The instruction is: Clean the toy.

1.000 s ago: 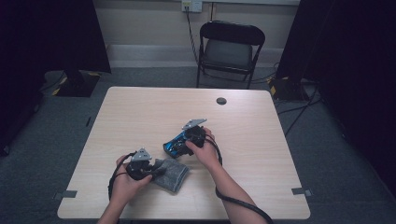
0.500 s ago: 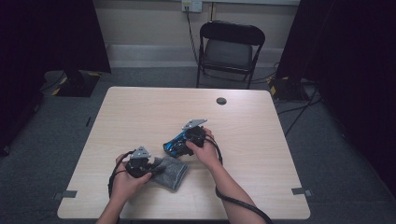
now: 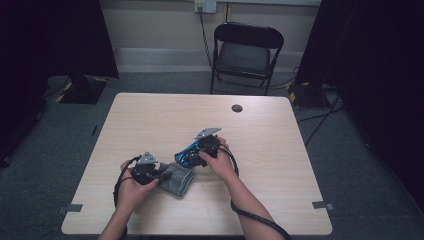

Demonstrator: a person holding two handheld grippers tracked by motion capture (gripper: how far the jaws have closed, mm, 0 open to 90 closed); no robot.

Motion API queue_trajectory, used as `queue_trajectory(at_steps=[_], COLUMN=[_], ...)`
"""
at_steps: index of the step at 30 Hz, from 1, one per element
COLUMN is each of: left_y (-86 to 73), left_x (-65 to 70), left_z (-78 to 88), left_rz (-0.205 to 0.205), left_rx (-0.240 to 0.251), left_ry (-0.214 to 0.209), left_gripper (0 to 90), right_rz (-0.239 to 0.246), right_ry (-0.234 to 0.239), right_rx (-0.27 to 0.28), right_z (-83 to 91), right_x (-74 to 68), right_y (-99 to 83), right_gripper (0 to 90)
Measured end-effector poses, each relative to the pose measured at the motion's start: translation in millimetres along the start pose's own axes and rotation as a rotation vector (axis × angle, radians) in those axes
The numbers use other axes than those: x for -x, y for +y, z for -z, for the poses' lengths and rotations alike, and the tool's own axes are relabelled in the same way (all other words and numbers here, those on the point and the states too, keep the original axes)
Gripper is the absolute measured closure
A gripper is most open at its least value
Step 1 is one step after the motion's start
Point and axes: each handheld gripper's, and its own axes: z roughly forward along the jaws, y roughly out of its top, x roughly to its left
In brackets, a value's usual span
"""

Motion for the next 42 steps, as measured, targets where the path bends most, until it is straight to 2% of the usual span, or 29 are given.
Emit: queue_trajectory(at_steps=[6,13,16,17,20,22,33,38,40,42], left_y=[5.6,13.8,17.7,18.8,21.8,22.9,28.5,28.8,28.3,27.9], left_x=[-16.1,-30.9,-34.7,-35.6,-41.1,-45.4,-57.1,-62.2,-64.0,-65.9], left_z=[0.3,-3.7,-4.9,-6.0,-6.7,-6.4,-9.6,-9.3,-9.7,-9.0], left_rz=[0.0,0.024,0.023,0.031,0.034,0.058,0.092,0.128,0.148,0.148], left_rx=[-0.011,-0.013,-0.02,-0.015,-0.016,-0.007,-0.005,0.01,0.015,0.016], left_ry=[0.058,0.094,0.109,0.113,0.141,0.162,0.189,0.216,0.206,0.218], left_gripper=[74.8,75.3,75.3,75.4,75.5,75.4,75.5,75.6,75.6,75.6], right_rz=[0.001,-0.005,0.012,0.046,0.034,0.033,0.035,0.034,0.034,0.034], right_ry=[0.001,-0.004,-0.001,-0.002,-0.011,-0.011,-0.009,-0.01,-0.009,-0.01], right_rx=[0.006,0.014,-0.001,-0.02,-0.016,-0.012,0.003,0.0,-0.005,-0.002], right_z=[0.0,0.6,1.0,1.2,2.0,2.1,2.1,2.0,2.1,2.0], right_x=[-0.1,-0.9,-0.6,-1.5,-1.6,-1.8,-1.5,-1.8,-1.6,-1.6], right_y=[-0.8,-2.3,-1.5,-1.3,-2.3,-2.8,-4.6,-4.1,-3.5,-3.9], right_gripper=[1.6,1.6,0.7,0.7,0.8,0.8,0.8,0.8,0.8,0.8])
